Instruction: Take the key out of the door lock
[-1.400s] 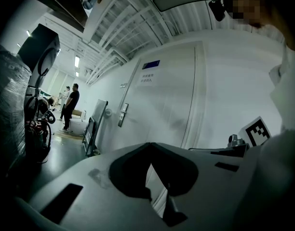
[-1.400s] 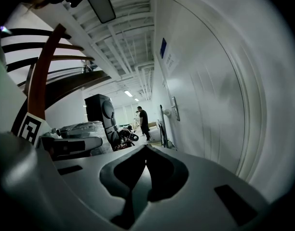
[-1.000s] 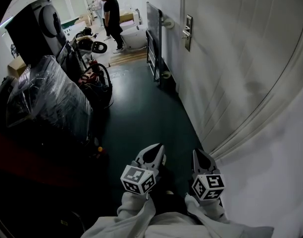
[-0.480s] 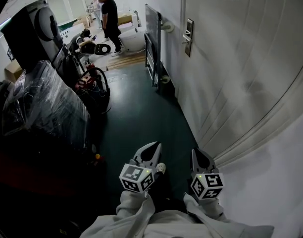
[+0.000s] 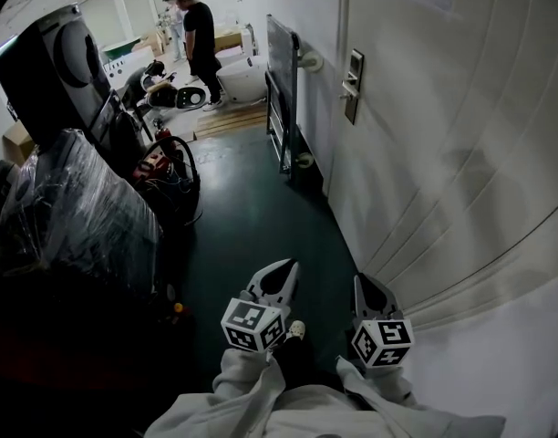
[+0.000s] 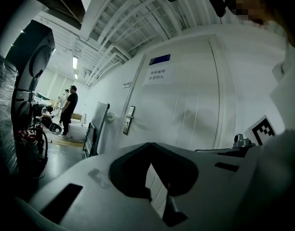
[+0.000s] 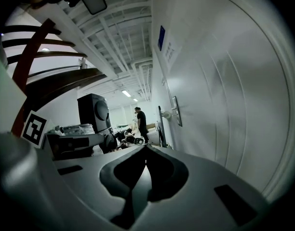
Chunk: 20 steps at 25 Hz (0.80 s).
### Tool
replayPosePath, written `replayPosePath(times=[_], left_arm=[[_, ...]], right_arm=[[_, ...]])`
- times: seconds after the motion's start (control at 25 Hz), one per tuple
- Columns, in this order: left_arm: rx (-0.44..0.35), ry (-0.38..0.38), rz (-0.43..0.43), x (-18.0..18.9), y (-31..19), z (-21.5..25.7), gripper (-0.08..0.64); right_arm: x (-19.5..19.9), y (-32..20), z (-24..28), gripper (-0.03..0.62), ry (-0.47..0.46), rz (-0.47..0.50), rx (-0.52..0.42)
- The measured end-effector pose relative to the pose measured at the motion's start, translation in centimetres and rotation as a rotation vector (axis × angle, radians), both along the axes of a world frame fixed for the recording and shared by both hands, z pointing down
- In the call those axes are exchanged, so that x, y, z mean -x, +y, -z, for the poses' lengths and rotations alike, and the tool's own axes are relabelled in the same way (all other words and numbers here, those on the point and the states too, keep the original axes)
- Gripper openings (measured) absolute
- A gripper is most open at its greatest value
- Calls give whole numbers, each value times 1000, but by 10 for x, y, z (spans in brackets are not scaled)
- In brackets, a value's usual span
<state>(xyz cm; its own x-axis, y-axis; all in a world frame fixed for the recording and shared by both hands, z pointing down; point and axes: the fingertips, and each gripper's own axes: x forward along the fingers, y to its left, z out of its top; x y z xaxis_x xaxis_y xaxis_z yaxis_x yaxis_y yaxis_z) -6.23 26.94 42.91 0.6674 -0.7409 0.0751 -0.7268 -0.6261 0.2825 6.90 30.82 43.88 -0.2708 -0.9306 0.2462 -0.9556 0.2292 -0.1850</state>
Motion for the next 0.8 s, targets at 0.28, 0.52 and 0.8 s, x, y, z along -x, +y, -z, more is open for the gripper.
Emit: replayPosePath(times=[0.28, 0.52, 0.8], left_arm=[[1, 3, -6, 4, -73, 3, 14], [7, 8, -2, 13, -129, -2, 13], [17, 9, -17, 17, -180, -10, 14]], right_arm=[[4, -72, 1, 52, 3, -5, 10], [10, -126, -5, 52, 6, -10, 19], [11, -174, -12, 52, 8, -40, 28]])
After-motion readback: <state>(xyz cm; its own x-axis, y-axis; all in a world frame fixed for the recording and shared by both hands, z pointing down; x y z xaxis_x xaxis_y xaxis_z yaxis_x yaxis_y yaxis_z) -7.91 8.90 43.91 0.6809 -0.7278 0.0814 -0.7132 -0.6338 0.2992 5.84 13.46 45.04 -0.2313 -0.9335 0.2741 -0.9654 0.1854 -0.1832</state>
